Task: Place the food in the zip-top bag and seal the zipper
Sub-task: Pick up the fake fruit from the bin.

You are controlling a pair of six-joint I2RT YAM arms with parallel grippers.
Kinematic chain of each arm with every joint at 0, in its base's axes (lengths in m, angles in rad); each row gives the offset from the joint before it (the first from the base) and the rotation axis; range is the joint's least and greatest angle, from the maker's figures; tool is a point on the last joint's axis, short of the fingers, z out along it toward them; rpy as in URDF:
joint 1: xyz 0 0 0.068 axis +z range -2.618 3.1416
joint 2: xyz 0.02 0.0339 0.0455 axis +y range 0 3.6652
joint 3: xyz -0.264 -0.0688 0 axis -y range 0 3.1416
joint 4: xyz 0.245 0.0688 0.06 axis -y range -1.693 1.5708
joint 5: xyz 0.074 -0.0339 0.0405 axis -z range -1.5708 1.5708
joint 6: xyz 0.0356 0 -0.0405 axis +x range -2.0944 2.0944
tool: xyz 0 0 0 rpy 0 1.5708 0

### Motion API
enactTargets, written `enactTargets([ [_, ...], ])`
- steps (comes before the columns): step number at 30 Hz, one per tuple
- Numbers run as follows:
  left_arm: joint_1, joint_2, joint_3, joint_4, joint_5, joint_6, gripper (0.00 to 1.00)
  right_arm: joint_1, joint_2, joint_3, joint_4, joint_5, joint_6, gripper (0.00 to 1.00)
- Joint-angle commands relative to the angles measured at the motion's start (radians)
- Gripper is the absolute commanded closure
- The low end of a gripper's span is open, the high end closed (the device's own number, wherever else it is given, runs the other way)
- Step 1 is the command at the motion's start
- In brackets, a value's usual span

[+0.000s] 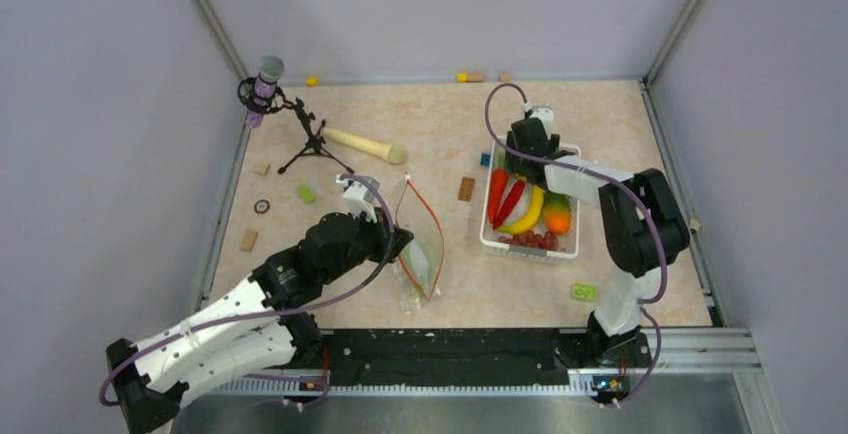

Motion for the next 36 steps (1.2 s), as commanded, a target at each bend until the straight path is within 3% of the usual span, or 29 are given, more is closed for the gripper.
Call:
enactTargets([
  [1, -0.001, -0.005, 0.003, 0.047, 0.009, -0.006, 1.00, -0.010, 0.002, 0.043, 0.015, -0.012, -0.006, 0.37],
  [8, -0.001, 0.002, 0.003, 0.050, 0.015, -0.008, 1.00, -0.009, -0.096, -0.007, 0.013, -0.018, 0.004, 0.45],
  [15, -0.001, 0.001, 0.003, 0.048, 0.011, -0.008, 1.00, -0.009, -0.331, -0.136, 0.039, -0.067, 0.022, 0.49],
  [22, -0.001, 0.005, 0.002, 0.055, 0.022, -0.010, 1.00, -0.008, -0.605, -0.294, 0.119, -0.336, 0.052, 0.49],
  [27, -0.001, 0.002, 0.001, 0.056, 0.031, -0.010, 1.00, 0.004, -0.772, -0.380, 0.248, -0.713, 0.121, 0.52],
  [36, -0.001, 0.004, 0.001, 0.055, 0.023, -0.011, 1.00, 0.240, -0.798, -0.350, 0.325, -0.994, 0.103, 0.52],
])
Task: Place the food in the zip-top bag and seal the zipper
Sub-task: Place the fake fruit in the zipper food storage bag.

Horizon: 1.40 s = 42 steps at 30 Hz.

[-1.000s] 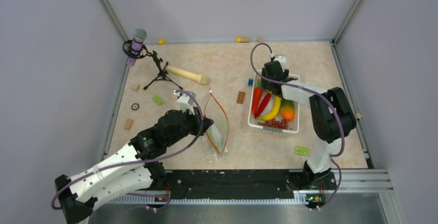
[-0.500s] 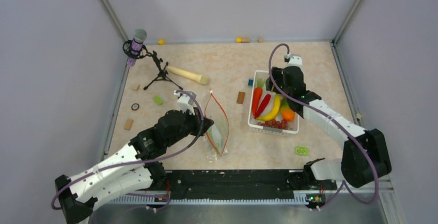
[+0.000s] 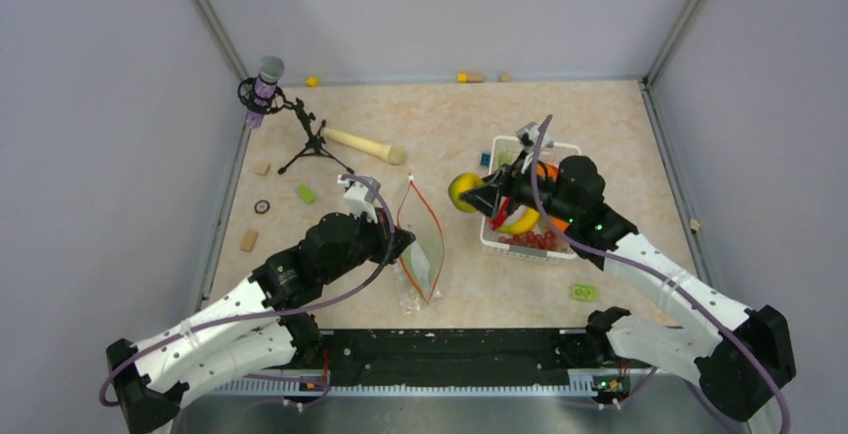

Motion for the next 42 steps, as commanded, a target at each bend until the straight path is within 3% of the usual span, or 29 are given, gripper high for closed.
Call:
enactTargets([
  [1, -0.001, 0.002, 0.002, 0.049, 0.002, -0.007, 1.00, 0.117, 0.008, 0.036, 0.118, -0.252, 0.000, 0.52],
  [13, -0.001, 0.005, 0.002, 0.045, -0.016, -0.004, 1.00, 0.310, 0.078, 0.067, 0.203, -0.395, -0.092, 0.52],
  [20, -0.001, 0.018, 0.005, 0.045, -0.015, -0.003, 1.00, 0.365, 0.114, 0.081, 0.205, -0.347, -0.127, 0.53],
  [30, -0.001, 0.007, 0.003, 0.049, 0.002, -0.005, 1.00, 0.373, 0.126, 0.088, 0.046, 0.031, -0.158, 0.53],
  [36, -0.001, 0.001, 0.000, 0.052, 0.008, -0.006, 1.00, 0.372, 0.111, 0.084, -0.017, 0.186, -0.148, 0.52],
  [42, -0.001, 0.000, 0.001, 0.055, 0.018, -0.006, 1.00, 0.381, 0.121, 0.093, -0.061, 0.255, -0.128, 0.43],
])
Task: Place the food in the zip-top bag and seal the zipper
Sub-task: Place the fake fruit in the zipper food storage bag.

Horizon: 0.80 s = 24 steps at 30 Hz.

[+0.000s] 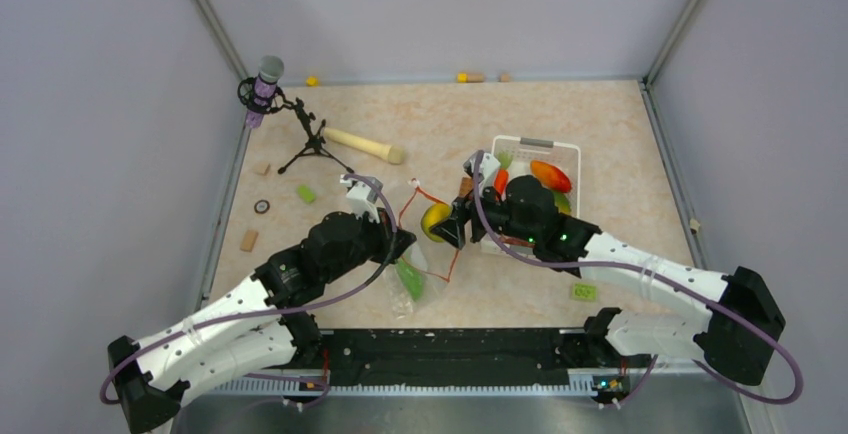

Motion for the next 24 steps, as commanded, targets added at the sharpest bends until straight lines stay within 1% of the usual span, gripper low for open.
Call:
enactTargets([
  [1, -0.001, -0.017, 0.000, 0.054, 0.013, -0.006, 1.00, 0.025, 0.003, 0.067, -0.023, 0.089, 0.008, 0.41],
  [2, -0.001, -0.017, -0.002, 0.055, 0.013, -0.006, 1.00, 0.031, 0.011, 0.077, -0.033, 0.099, 0.006, 0.38],
  [3, -0.001, -0.018, -0.001, 0.054, 0.012, -0.006, 1.00, 0.038, 0.022, 0.087, -0.047, 0.115, 0.002, 0.33],
  [4, -0.001, -0.020, 0.000, 0.051, 0.012, -0.005, 1.00, 0.045, 0.030, 0.094, -0.063, 0.135, -0.001, 0.29],
  [7, -0.001, -0.025, 0.000, 0.049, 0.012, -0.005, 1.00, 0.060, 0.048, 0.110, -0.087, 0.174, -0.012, 0.23],
  [10, -0.001, -0.033, -0.002, 0.049, 0.012, -0.007, 1.00, 0.066, 0.052, 0.113, -0.087, 0.167, -0.010, 0.13],
  [11, -0.001, -0.034, -0.002, 0.049, 0.012, -0.007, 1.00, 0.067, 0.051, 0.113, -0.085, 0.154, -0.011, 0.11],
  [15, -0.001, -0.038, -0.002, 0.046, 0.005, -0.007, 1.00, 0.067, 0.039, 0.114, -0.072, 0.098, -0.006, 0.05],
  [16, -0.001, -0.038, -0.002, 0.046, 0.003, -0.006, 1.00, 0.068, 0.033, 0.111, -0.068, 0.092, -0.002, 0.02],
  [22, -0.001, -0.031, -0.002, 0.044, -0.005, -0.007, 1.00, 0.067, -0.025, 0.084, -0.033, 0.091, 0.041, 0.01],
  [24, -0.001, -0.029, 0.000, 0.043, -0.008, -0.007, 1.00, 0.068, -0.049, 0.072, -0.025, 0.113, 0.060, 0.01],
])
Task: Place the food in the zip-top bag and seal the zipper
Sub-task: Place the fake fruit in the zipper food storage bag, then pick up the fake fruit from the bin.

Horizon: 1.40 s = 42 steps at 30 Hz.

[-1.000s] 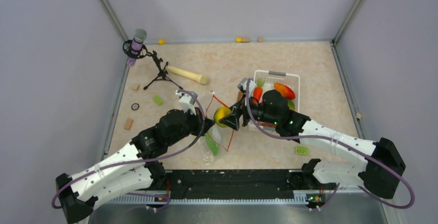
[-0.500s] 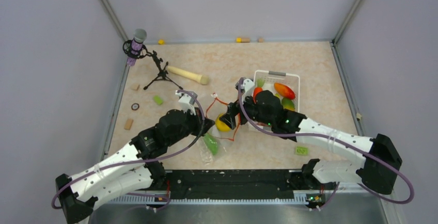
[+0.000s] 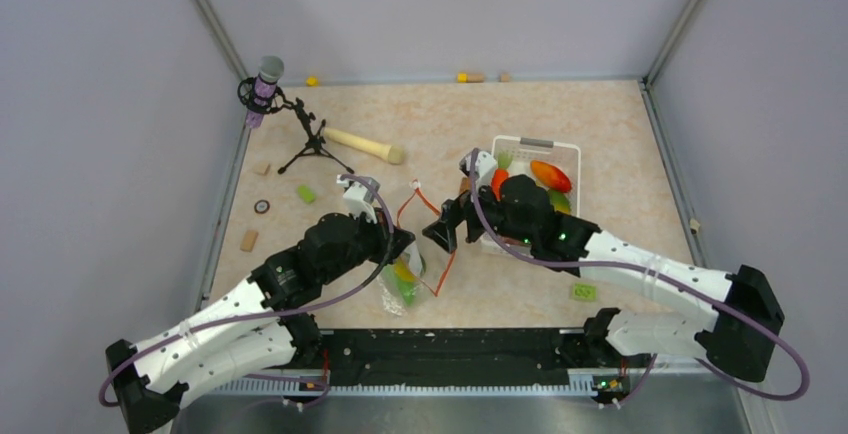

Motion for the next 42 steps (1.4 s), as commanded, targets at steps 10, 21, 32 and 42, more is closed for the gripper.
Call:
enactTargets([
  [10, -0.001, 0.009, 0.001, 0.045, -0.018, -0.006, 1.00, 0.009, -0.216, -0.032, -0.164, 0.589, 0.168, 0.01],
  [21, -0.001, 0.038, 0.006, 0.050, -0.007, -0.005, 1.00, -0.120, -0.063, 0.043, -0.657, 0.880, 0.310, 0.02],
  [32, -0.001, 0.054, 0.011, 0.050, -0.005, 0.002, 1.00, -0.236, 0.157, 0.089, -0.674, 0.883, 0.252, 0.08],
  [42, -0.001, 0.053, 0.011, 0.046, -0.011, 0.003, 1.00, -0.271, 0.271, 0.114, -0.675, 0.900, 0.264, 0.21],
])
